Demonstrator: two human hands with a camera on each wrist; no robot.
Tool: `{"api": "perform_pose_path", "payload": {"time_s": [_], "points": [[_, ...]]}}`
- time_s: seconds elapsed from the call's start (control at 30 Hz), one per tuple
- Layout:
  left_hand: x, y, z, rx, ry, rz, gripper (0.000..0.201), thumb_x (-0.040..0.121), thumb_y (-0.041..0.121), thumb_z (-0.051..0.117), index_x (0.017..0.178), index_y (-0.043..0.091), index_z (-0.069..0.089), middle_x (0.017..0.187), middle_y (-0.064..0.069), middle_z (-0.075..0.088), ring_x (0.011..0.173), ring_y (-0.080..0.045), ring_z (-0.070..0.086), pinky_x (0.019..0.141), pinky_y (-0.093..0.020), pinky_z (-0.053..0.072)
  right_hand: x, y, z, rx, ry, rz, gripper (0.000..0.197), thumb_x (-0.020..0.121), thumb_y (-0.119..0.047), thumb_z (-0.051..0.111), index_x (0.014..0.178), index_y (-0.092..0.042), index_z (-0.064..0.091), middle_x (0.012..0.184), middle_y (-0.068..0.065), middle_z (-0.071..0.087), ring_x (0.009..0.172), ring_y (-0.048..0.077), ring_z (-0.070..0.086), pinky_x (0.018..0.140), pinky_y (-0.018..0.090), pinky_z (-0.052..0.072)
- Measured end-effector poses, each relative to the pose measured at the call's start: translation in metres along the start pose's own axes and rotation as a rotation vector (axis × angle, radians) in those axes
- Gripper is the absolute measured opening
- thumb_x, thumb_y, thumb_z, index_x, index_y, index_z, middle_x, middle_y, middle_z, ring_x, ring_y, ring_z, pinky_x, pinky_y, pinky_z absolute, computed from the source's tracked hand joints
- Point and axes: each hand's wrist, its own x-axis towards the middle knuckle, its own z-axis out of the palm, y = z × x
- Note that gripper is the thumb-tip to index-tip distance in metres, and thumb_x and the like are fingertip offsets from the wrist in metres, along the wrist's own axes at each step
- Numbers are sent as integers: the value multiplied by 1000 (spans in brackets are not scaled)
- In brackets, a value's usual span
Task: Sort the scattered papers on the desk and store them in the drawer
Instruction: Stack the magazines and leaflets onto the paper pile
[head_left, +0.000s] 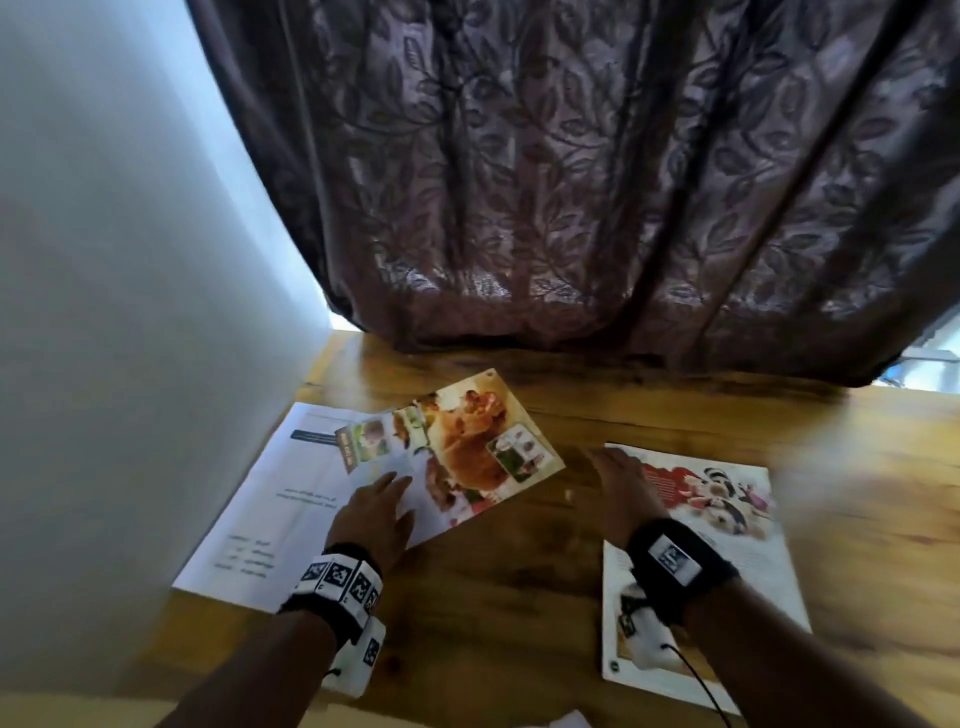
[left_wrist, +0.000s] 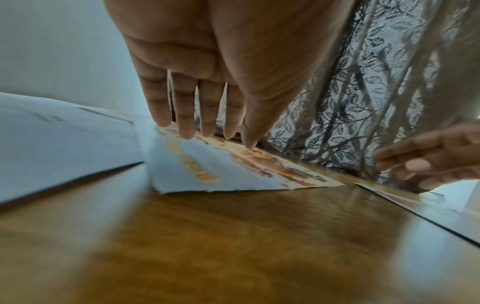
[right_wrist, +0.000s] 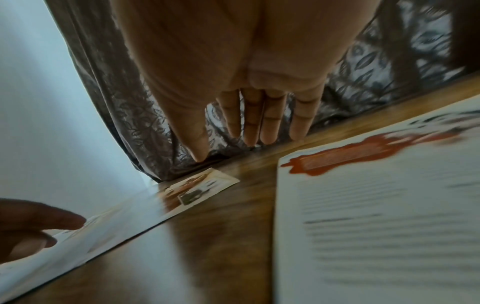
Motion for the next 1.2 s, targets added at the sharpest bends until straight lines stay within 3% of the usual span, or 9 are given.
{"api": "perform_pose_path", "payload": {"time_s": [0.23, 0.4, 0.57, 0.7, 0.83, 0.97, 1.03, 1.13, 1.2], "points": [[-1, -30, 15, 217, -111, 133, 60, 97, 41, 43, 153, 25, 26, 161, 4, 22, 146, -25, 25, 111, -40, 39, 48, -50, 27, -48, -24, 235, 78, 84, -57, 67, 144, -16, 40, 153, 15, 31, 142, 38, 29, 113, 50, 33], [4, -38, 15, 248, -108, 195, 60, 96, 42, 41, 151, 25, 30, 159, 3, 28, 142, -28, 30, 106, -42, 44, 61, -69, 42, 62, -9, 304, 81, 78, -61, 70, 138, -13, 47, 143, 15, 50, 130, 37, 48, 106, 48, 43], [1, -38, 12, 261, -56, 228, 56, 98, 37, 41, 152, 27, 29, 159, 5, 27, 144, -25, 28, 110, -39, 40, 60, -86, 47, 147, -37, 356, 61, 83, -52, 69, 129, -14, 58, 131, 12, 62, 119, 34, 59, 98, 40, 49], [5, -42, 8, 248, -61, 277, 51, 97, 39, 39, 147, 29, 38, 155, 2, 37, 138, -26, 36, 105, -39, 45, 41, -95, 37, 587, 76, 324, 37, 88, -38, 70, 117, -17, 63, 111, 5, 70, 97, 26, 68, 77, 37, 54], [27, -51, -8, -95, -1, 171, 45, 89, 47, 45, 132, 34, 51, 125, -5, 62, 111, -27, 60, 93, -40, 52, 6, -89, 15, 964, 220, 228, 21, 91, -20, 70, 109, -19, 60, 101, 5, 72, 81, 25, 74, 68, 47, 63], [49, -30, -22, -400, 119, 39, 72, 85, 61, 58, 143, 20, 42, 136, -5, 55, 124, -26, 54, 103, -43, 46, -26, -53, -4, 1233, 350, 166, 27, 88, -15, 72, 113, -14, 63, 106, 12, 74, 87, 29, 72, 64, 41, 58], [47, 2, -28, -534, 28, -42, 78, 81, 66, 60, 141, 21, 40, 131, -6, 58, 120, -29, 57, 99, -41, 47, -42, -28, -10, 1405, 426, 190, 30, 88, -11, 70, 117, -11, 64, 107, 13, 73, 88, 30, 69, 62, 36, 57], [36, 53, -34, -743, -154, 17, 63, 74, 81, 50, 109, 28, 57, 108, -4, 69, 99, -25, 67, 86, -41, 55, -71, 1, -22, 1629, 532, 239, 23, 92, -3, 63, 115, -7, 64, 99, 16, 71, 79, 28, 64, 53, 28, 56], [29, 83, -29, -1024, -353, 7, 67, 79, 73, 51, 108, 14, 65, 97, -7, 74, 88, -26, 71, 78, -41, 57, -89, 15, -27, 1703, 583, 262, 17, 93, -3, 62, 108, -9, 66, 93, 13, 72, 71, 24, 64, 52, 27, 57]]}}
